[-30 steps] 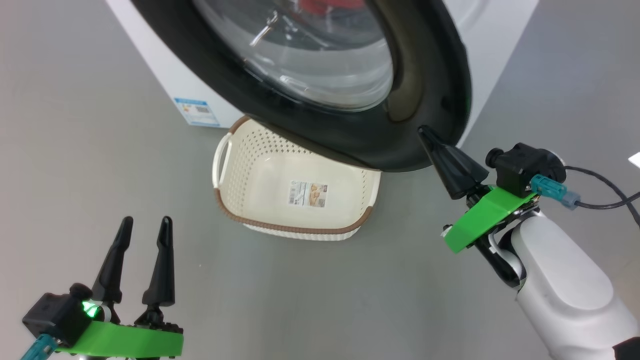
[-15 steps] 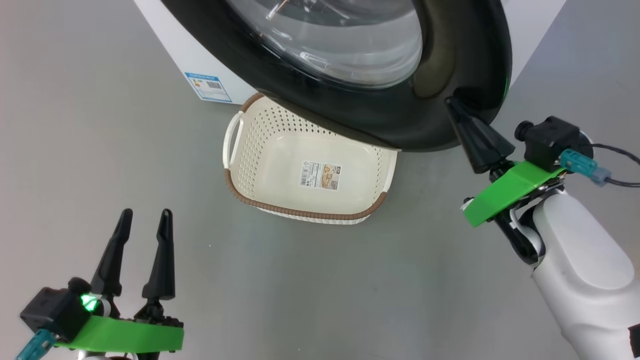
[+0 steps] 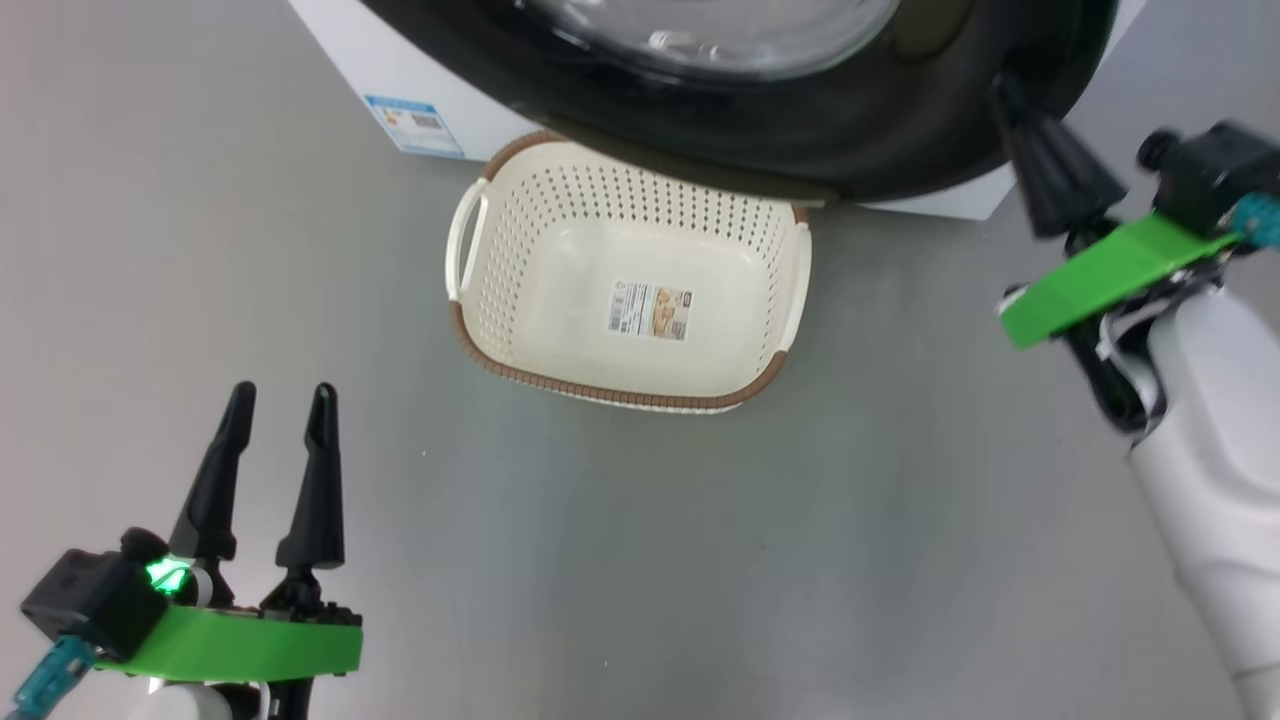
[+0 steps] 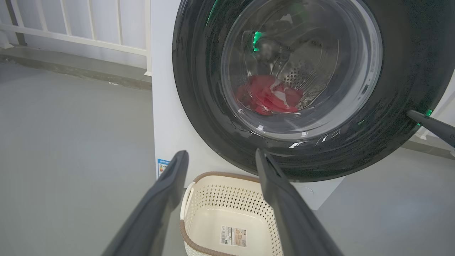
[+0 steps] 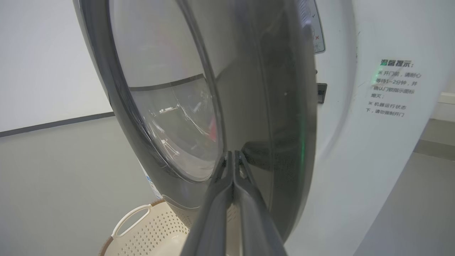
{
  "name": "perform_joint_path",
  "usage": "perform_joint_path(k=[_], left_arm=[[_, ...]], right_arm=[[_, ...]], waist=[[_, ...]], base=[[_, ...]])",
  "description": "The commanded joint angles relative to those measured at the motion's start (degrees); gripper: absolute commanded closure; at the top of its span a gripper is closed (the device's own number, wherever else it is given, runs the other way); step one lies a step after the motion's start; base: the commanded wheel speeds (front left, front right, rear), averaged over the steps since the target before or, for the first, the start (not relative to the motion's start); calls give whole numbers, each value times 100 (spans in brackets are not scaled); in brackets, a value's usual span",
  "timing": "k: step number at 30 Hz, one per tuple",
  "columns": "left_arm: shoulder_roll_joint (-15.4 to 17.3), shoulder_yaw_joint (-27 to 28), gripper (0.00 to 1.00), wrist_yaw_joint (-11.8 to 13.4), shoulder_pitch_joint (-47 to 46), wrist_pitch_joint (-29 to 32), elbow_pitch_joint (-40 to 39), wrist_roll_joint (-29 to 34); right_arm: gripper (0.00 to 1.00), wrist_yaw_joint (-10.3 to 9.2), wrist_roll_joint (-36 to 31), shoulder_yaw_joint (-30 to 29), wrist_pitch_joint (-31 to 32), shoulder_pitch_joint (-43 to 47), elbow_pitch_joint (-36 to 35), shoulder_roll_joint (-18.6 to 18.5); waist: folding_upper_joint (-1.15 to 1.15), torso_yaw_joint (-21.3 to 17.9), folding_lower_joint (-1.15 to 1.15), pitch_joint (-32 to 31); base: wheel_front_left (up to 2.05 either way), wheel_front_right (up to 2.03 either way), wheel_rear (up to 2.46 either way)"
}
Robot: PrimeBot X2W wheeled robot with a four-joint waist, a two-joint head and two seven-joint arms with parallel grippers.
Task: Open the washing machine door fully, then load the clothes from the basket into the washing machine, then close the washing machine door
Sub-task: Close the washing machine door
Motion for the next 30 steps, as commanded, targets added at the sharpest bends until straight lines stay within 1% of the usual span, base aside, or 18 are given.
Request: perform_joint_path(k=[1,7,15,22,30], left_arm=[[136,207,0,-18,-137,-55,-154,-46],[97,317,0,-18,-249,-55,-208,-130],[62,377,0,-18,-366,-55,-208,-154],[58,392,0,-18,-393,-55,-204,-137],[71,349,0,-18,-404,-55,-177,-138]], right_arm=[[100,7,-78,14,-27,-177,-90,-40],[100,7,-108,-6,-27,-892,14,-261],[100,7,-110,-185,-27,-1502,150,-388],[100,7,-419,-648,-27,-1822,616,-256],[100,7,-508,-769,-27,-2004,915,-181]], waist=[[0,74,0,139],[0,229,0,493],[0,328,0,692],[0,334,0,692],[0,348,0,663]], base=[[0,0,0],[0,0,0],[0,0,0],[0,0,0],[0,0,0]])
